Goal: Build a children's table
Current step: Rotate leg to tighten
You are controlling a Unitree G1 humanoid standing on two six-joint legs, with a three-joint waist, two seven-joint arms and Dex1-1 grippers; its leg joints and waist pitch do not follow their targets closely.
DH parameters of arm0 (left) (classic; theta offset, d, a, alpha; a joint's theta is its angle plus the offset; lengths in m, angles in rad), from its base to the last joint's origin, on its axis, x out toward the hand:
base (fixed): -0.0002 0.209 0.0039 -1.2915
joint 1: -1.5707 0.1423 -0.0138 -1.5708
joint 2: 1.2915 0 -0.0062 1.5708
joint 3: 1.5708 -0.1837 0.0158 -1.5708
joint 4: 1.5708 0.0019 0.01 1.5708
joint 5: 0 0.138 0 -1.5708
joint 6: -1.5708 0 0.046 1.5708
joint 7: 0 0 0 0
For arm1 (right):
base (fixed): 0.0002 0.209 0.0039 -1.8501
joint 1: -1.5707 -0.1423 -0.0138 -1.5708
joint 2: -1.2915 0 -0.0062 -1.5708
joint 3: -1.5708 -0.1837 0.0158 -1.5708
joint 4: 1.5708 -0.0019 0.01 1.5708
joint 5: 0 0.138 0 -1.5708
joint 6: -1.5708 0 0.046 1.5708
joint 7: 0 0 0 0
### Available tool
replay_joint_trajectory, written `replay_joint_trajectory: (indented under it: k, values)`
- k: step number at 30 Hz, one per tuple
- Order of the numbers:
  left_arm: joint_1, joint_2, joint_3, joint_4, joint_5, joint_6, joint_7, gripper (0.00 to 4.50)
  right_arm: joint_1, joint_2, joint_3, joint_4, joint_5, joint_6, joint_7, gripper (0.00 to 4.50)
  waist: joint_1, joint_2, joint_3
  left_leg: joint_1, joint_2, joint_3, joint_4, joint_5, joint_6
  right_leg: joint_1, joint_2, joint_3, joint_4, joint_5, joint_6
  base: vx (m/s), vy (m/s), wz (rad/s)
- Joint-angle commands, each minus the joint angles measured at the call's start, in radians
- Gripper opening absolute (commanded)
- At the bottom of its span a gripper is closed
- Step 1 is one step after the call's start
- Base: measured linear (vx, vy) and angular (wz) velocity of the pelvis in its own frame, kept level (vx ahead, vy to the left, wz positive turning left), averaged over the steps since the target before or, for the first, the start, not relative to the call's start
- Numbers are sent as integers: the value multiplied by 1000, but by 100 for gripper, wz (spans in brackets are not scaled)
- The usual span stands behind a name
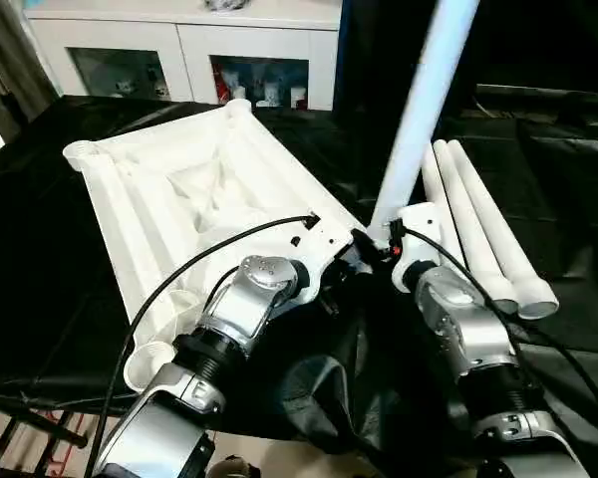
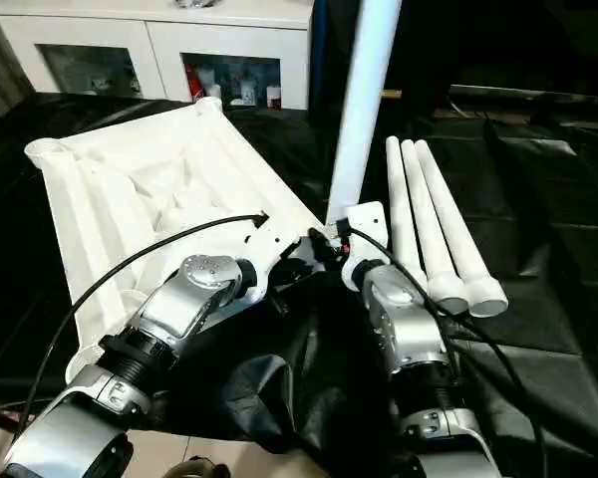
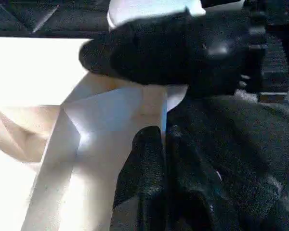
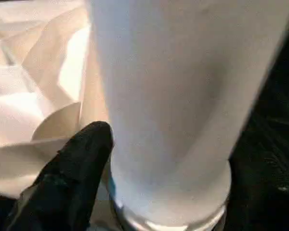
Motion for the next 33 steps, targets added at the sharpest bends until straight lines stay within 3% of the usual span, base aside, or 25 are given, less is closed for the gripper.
replay_joint_trajectory:
  k: [1,6,10,16,21,27,33]
  values:
    - [11,0,4,-60,-49,-57,-35,0,15,-13,63,5,12,16,102,370,8,-22,-75,8,47,-19,-66,-124,73,63,-94,49,-74,-175,-184,0,0,0]
    - [41,82,-16,-106,-60,-79,-175,0,37,-123,96,-88,28,18,288,370,12,-19,-75,7,48,-17,-61,-111,96,63,-95,50,-72,-163,-188,0,0,0]
    - [78,167,-45,-180,-99,-115,-352,0,60,-226,137,-179,58,27,480,370,14,-19,-70,11,55,-17,-66,-141,94,57,-93,52,-75,-201,-184,0,0,0]
    - [88,234,-66,-226,-112,-105,-459,0,68,-306,165,-213,64,32,610,370,33,-16,-71,16,57,-17,-65,-140,84,52,-92,53,-70,-193,-196,0,0,0]
    - [88,245,-64,-224,-112,-110,-472,0,66,-325,181,-211,62,28,645,370,35,-19,-72,12,55,-17,-63,-122,88,55,-93,52,-67,-168,-204,0,0,0]
    - [89,250,-60,-226,-112,-107,-483,0,72,-317,190,-223,74,40,666,294,36,-19,-72,12,55,-17,-62,-123,88,54,-94,51,-70,-189,-200,0,0,0]
    - [91,242,-57,-222,-115,-102,-477,0,95,-300,183,-237,96,56,658,272,37,-18,-73,13,56,-18,-63,-120,88,54,-92,51,-68,-174,-200,0,0,0]
